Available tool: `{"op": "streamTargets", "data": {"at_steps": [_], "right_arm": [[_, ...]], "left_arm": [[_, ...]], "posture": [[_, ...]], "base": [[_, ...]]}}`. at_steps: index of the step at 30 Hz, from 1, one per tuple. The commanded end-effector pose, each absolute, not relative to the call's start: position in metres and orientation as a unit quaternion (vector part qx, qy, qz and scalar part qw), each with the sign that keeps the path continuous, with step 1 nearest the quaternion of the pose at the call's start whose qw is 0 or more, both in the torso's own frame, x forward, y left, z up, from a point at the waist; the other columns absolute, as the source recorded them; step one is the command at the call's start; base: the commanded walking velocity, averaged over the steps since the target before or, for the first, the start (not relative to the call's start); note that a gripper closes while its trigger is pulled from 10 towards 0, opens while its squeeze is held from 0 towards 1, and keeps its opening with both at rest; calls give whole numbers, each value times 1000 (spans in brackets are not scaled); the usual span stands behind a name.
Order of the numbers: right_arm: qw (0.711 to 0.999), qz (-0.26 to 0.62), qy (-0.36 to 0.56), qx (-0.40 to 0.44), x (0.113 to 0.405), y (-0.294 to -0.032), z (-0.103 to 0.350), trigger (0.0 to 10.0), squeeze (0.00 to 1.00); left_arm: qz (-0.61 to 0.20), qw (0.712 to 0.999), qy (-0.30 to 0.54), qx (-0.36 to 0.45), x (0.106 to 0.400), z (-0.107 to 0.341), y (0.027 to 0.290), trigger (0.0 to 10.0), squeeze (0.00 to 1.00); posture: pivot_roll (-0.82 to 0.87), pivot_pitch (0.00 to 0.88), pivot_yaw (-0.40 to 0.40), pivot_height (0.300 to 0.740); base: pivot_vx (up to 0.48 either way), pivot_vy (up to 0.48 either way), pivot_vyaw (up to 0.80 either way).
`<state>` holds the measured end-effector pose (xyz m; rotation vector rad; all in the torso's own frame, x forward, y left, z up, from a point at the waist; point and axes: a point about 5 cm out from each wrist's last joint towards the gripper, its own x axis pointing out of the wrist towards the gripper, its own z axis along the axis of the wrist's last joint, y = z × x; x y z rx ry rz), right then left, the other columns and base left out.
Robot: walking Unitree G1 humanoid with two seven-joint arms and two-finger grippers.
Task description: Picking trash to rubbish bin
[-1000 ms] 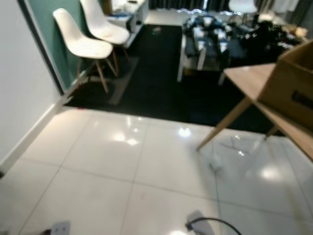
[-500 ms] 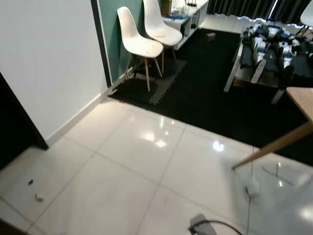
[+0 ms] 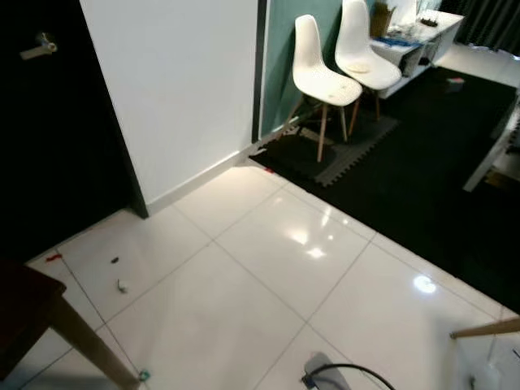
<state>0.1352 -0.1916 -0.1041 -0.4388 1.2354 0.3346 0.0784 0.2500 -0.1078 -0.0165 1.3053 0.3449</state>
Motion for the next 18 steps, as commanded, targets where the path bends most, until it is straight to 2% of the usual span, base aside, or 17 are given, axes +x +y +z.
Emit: {"op": "streamTargets", "data": {"at_steps": [1,18], "right_arm": [[774,157,579,-202,129,-192,-106,10000,0],[774,166,575,-207,131,-190,-106,10000,0]], "left_arm": [[162,775,611,-7,74,-109,250,10000,0],[161,773,613,-9,72,-110,247,10000,0]], "posture": [[110,59,-5,740],[115,66,-3,740]], "base": [[0,0,788],[0,0,787]]}}
